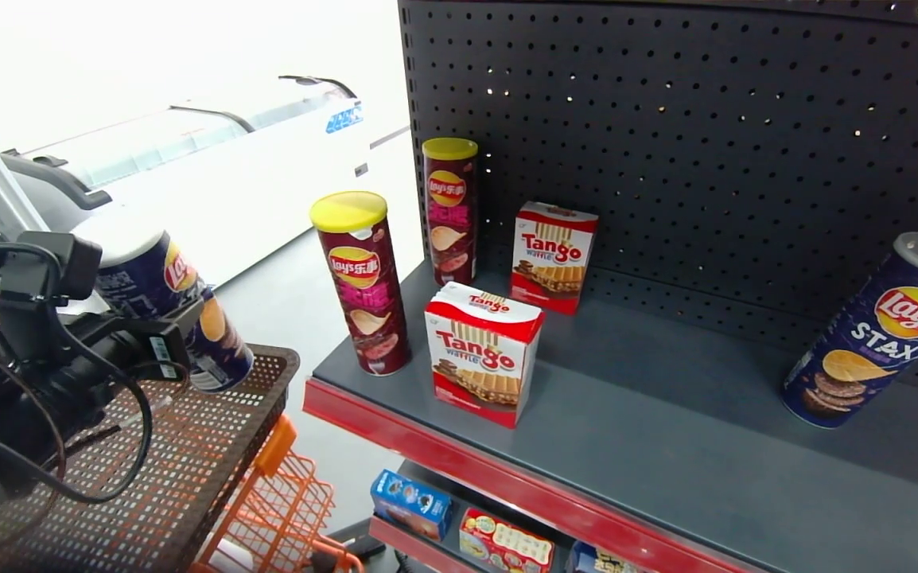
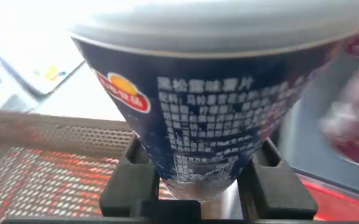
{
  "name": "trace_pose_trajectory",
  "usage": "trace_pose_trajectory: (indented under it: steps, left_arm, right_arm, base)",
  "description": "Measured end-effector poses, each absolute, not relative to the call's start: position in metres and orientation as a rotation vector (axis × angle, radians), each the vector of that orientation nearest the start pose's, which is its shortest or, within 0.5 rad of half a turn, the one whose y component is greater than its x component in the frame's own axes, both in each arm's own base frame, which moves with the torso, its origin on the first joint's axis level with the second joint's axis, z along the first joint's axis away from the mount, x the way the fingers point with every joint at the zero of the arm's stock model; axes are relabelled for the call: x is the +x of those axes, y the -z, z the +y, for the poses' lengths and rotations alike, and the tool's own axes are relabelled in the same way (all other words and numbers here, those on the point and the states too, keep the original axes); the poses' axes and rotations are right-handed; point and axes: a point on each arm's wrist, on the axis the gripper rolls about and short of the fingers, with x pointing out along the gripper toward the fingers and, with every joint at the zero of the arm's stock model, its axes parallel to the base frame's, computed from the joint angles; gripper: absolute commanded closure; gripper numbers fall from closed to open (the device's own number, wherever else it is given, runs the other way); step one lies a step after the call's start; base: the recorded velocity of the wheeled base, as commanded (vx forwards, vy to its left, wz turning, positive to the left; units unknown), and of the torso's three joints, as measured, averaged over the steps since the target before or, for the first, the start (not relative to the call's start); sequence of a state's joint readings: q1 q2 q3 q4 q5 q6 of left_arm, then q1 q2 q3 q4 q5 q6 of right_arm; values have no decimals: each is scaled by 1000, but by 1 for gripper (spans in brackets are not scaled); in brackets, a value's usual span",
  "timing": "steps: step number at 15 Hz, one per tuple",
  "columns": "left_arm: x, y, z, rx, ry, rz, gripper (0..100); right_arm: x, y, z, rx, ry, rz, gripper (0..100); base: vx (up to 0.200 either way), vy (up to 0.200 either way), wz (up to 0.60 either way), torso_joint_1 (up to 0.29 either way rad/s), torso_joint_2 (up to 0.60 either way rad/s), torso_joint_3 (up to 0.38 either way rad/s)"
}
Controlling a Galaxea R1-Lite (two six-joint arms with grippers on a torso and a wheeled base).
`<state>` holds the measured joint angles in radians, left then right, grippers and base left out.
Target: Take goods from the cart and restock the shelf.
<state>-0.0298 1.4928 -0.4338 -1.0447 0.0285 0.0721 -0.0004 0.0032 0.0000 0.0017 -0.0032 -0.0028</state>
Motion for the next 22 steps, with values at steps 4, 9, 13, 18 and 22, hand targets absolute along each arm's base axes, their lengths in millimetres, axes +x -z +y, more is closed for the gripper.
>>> trace_pose_trajectory:
  steps: [4,9,13,18,22]
  left_arm:
    - [193,-206,-35,73,207,-1,100]
    - [157,-224,-64,62,407,-14,100]
    - [145,-231,-78,56,521,-47,100]
    - [142,-229,-98,57,754,-32,100]
    - [149,-230,-110,58,904,-21,100]
  right_arm:
    - [-23,-75,0,-3,3,5,0]
    - [-23,-75,0,-3,3,5,0]
    - [-23,-75,0,-3,3,5,0]
    - [-23,-75,0,-3,3,5,0]
    - [-23,-75,0,-4,4,5,0]
  base:
    - [0,0,0,0,0,0]
    - [0,0,0,0,0,0]
    - [0,0,0,0,0,0]
    - [0,0,0,0,0,0]
    - [0,0,0,0,0,0]
